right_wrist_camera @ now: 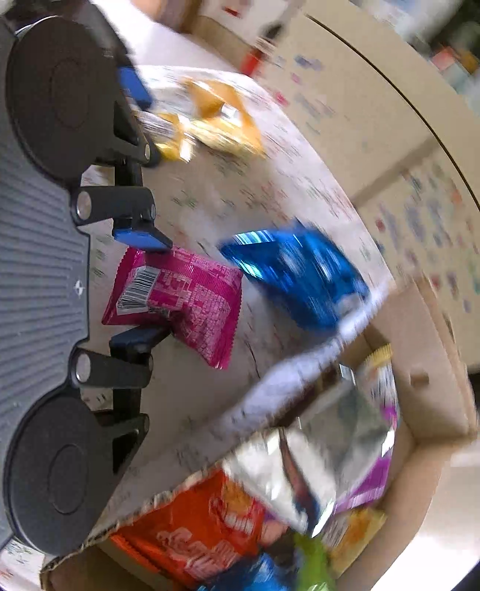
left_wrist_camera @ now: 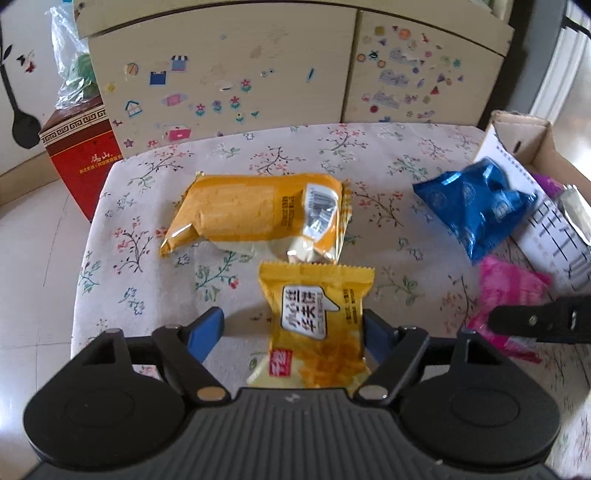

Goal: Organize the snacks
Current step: 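Move left tool to yellow waffle bag while right tool approaches pink bag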

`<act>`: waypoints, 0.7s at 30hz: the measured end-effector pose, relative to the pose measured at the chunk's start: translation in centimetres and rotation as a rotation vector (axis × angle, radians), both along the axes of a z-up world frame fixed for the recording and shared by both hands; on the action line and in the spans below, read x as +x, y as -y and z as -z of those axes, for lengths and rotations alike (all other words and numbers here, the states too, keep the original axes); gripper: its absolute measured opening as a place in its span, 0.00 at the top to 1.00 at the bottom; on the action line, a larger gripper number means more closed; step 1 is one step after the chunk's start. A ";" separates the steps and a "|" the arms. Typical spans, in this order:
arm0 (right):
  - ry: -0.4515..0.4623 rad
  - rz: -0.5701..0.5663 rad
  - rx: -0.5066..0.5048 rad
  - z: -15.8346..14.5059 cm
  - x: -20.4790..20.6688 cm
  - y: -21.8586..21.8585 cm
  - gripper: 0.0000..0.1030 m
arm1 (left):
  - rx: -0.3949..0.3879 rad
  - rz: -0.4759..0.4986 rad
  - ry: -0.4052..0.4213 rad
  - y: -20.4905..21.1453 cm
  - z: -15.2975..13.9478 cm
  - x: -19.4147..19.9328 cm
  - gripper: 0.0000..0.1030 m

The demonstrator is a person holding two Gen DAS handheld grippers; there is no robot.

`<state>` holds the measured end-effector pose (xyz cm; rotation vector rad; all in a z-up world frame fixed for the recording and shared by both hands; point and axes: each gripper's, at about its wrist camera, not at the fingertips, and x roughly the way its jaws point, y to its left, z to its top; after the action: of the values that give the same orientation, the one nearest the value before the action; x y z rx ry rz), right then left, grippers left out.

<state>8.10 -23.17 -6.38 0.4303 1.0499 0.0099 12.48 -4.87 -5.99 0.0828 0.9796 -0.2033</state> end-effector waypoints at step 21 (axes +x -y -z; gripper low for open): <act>0.019 -0.129 -0.124 0.9 1.3 -3.7 0.42 | 0.027 0.074 -0.009 0.4 1.0 0.9 0.00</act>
<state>9.36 -19.51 -7.27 0.2499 1.0519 0.0634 13.34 -5.27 -6.98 0.1428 0.9889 -0.2582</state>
